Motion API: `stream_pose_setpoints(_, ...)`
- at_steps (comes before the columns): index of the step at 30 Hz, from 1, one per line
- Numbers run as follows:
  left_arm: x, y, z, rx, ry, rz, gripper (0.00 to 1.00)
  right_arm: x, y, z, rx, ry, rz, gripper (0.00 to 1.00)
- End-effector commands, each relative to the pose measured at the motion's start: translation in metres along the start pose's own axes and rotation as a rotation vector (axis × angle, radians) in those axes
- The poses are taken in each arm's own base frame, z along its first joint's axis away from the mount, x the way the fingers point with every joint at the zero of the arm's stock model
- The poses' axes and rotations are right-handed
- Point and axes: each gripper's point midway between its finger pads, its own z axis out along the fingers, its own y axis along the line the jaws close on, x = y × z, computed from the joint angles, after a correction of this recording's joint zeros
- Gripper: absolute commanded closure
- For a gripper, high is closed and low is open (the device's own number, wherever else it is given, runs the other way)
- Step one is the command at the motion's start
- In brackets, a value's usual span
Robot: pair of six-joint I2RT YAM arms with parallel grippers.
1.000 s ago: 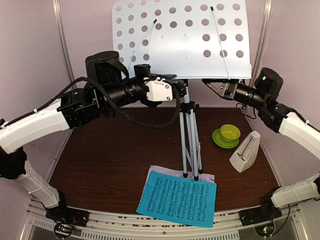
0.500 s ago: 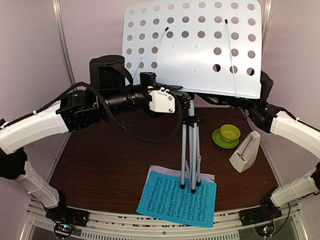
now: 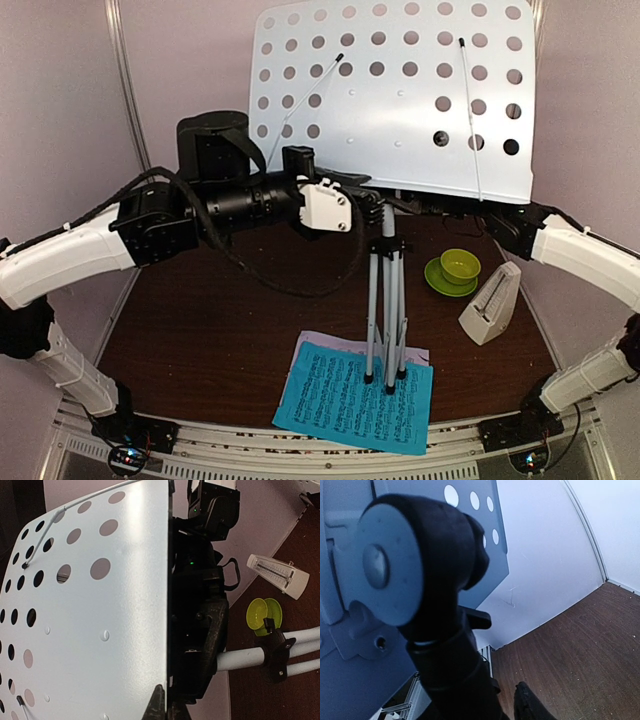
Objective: Set up the instrument practice props
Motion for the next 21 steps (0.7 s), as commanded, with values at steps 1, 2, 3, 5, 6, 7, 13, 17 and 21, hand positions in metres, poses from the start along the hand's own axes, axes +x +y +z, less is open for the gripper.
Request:
stream_pose_setpoints(1, -0.041, 0.177, -0.102, -0.6, -0.164, -0.042, 1.0, -0.001, 0.009, 0.005, -0.029, 0.026, -0.036, 0.65)
stream_pose_setpoints(2, -0.041, 0.177, -0.102, -0.6, -0.163, -0.04, 1.0, -0.002, 0.01, 0.006, -0.028, 0.027, -0.037, 0.69)
stream_pose_setpoints(3, -0.041, 0.176, -0.102, -0.598, -0.161, -0.038, 1.0, -0.003, 0.01, 0.005, -0.025, 0.027, -0.041, 0.71)
stream_pose_setpoints(5, -0.04, 0.175, -0.101, -0.596, -0.156, -0.035, 1.0, -0.004, 0.011, 0.005, -0.017, 0.024, -0.049, 0.77)
stream_pose_setpoints(6, -0.039, 0.175, -0.102, -0.597, -0.152, -0.033, 1.0, -0.005, 0.011, 0.004, -0.013, 0.019, -0.055, 0.8)
stream_pose_setpoints(7, -0.039, 0.174, -0.101, -0.595, -0.149, -0.032, 1.0, -0.007, 0.012, 0.004, -0.01, 0.012, -0.062, 0.85)
stream_pose_setpoints(13, -0.035, 0.172, -0.103, -0.597, -0.126, -0.024, 1.0, -0.018, 0.019, 0.001, -0.004, -0.02, -0.09, 0.99)
stream_pose_setpoints(17, -0.031, 0.169, -0.103, -0.599, -0.115, -0.045, 0.72, -0.034, 0.026, -0.001, 0.005, -0.073, -0.117, 1.0)
stream_pose_setpoints(21, -0.025, 0.169, -0.104, -0.613, -0.092, -0.069, 0.49, -0.063, 0.042, -0.007, 0.004, -0.163, -0.167, 1.0)
